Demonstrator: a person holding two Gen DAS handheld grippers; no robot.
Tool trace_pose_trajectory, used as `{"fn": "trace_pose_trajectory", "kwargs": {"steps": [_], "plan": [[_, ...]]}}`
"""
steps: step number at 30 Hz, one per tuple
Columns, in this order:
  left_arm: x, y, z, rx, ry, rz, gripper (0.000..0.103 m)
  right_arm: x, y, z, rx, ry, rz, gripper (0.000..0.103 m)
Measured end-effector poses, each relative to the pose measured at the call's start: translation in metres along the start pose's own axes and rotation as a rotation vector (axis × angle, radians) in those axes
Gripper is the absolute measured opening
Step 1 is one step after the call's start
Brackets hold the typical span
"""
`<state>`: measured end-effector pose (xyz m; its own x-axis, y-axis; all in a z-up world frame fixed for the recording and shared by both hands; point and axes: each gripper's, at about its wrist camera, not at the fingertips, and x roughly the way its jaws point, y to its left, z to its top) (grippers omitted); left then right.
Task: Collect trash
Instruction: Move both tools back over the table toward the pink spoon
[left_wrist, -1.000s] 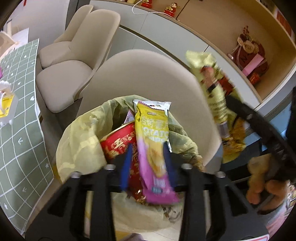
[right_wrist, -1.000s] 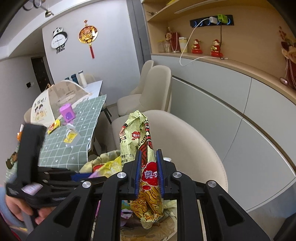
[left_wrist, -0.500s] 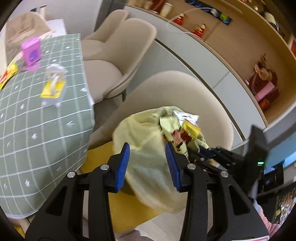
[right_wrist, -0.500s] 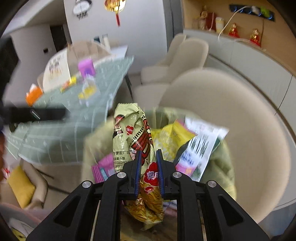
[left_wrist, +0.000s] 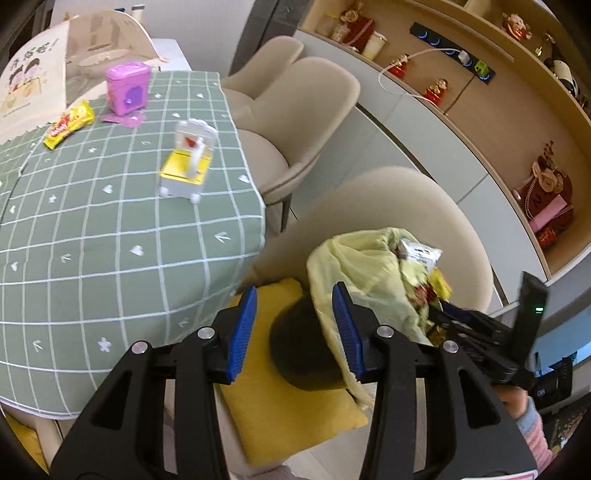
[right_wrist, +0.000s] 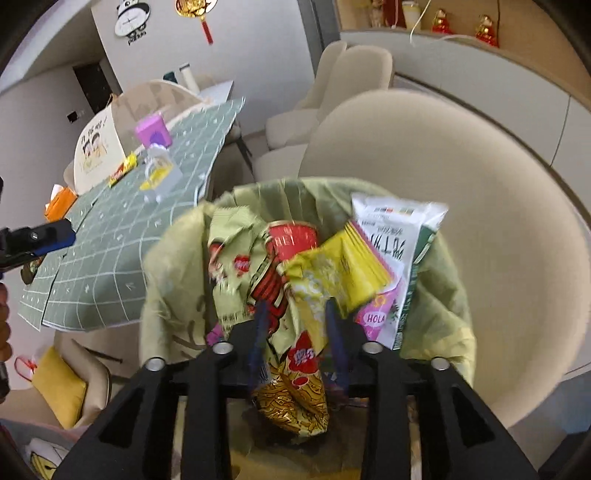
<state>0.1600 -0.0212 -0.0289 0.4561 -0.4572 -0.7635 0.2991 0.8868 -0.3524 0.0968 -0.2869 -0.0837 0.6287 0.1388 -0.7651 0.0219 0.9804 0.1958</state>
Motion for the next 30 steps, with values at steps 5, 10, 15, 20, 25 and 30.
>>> {"fn": "trace_pose_trajectory", "kwargs": {"steps": [5,10,15,20,25,30], "plan": [[-0.003,0.025,0.006,-0.033,-0.019,0.011,0.041,-0.026,0.008,0.016,0.007,-0.075,-0.059,0.041],[-0.004,0.071,0.021,-0.083,-0.051,0.021,0.041,-0.04,0.045,0.052,0.013,-0.162,-0.034,0.041],[-0.013,0.132,0.046,-0.106,-0.096,0.045,0.041,-0.011,0.109,0.093,-0.07,-0.194,-0.006,0.041],[-0.021,0.208,0.084,-0.069,-0.146,0.09,0.041,0.038,0.174,0.129,-0.084,-0.167,0.05,0.041],[-0.014,0.301,0.14,0.012,-0.181,0.148,0.041,0.082,0.245,0.166,-0.138,-0.152,0.063,0.041],[0.019,0.378,0.2,0.052,-0.126,0.141,0.041,0.129,0.3,0.19,-0.135,-0.117,0.067,0.041]]}}
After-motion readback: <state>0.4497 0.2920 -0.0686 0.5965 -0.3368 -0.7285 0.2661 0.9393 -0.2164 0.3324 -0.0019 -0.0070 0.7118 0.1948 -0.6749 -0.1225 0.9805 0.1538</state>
